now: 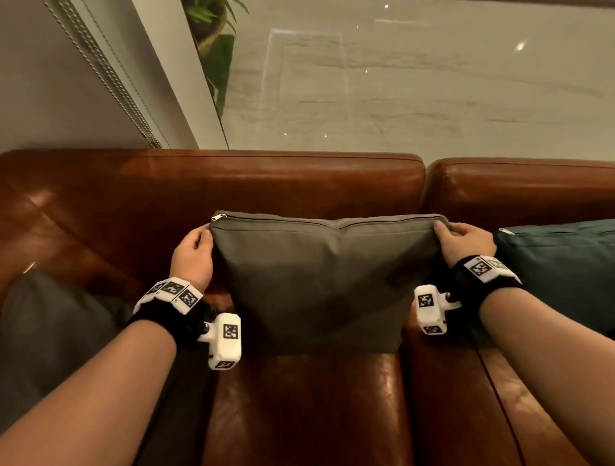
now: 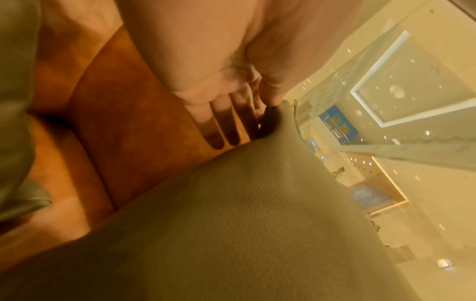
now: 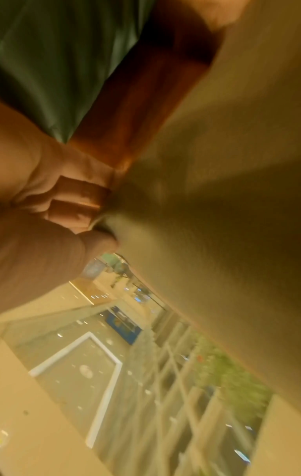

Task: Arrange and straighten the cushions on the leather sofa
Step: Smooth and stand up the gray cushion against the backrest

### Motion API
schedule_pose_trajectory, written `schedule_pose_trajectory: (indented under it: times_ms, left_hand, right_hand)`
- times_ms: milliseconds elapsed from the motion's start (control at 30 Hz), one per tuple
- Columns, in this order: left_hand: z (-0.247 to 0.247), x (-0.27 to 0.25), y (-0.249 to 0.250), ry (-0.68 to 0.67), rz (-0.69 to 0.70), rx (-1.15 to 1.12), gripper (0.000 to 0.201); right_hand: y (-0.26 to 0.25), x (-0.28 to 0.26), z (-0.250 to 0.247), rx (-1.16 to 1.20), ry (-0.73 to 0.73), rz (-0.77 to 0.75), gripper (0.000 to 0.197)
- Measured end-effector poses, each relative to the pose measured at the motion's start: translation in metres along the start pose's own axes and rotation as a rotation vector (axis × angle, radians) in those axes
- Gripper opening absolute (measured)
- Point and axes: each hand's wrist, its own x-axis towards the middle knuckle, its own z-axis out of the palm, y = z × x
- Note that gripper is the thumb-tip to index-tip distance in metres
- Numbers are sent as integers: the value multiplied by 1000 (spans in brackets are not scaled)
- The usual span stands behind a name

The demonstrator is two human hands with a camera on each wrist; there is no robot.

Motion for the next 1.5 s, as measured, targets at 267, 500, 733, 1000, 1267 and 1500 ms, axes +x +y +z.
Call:
schedule_pose_trajectory:
  times_ms: [267,500,733,1000,1267,1500]
  left_hand:
    - [-33,23,-11,232,-177,-174,26]
    - [12,-13,69,167,598,372,30]
    - [67,-20,63,-422,581,1119,79]
    - [58,-10,56,-205,546,805,18]
    - [60,-18,50,-200,626,837,23]
    - [6,5,32,-312,589,1181,54]
  right_hand:
    - [7,10,-1,-35,59,43,40]
    - [-31,-24,23,-238,-54,-669,52]
    - [-85,-49,74,-686,-545,-805,92]
    - [-81,-48,85,-426,-401,-861,44]
    - [-73,-48,83,-250,-386,-806,24]
    - [-39,-4,29,-606,-450,-838,50]
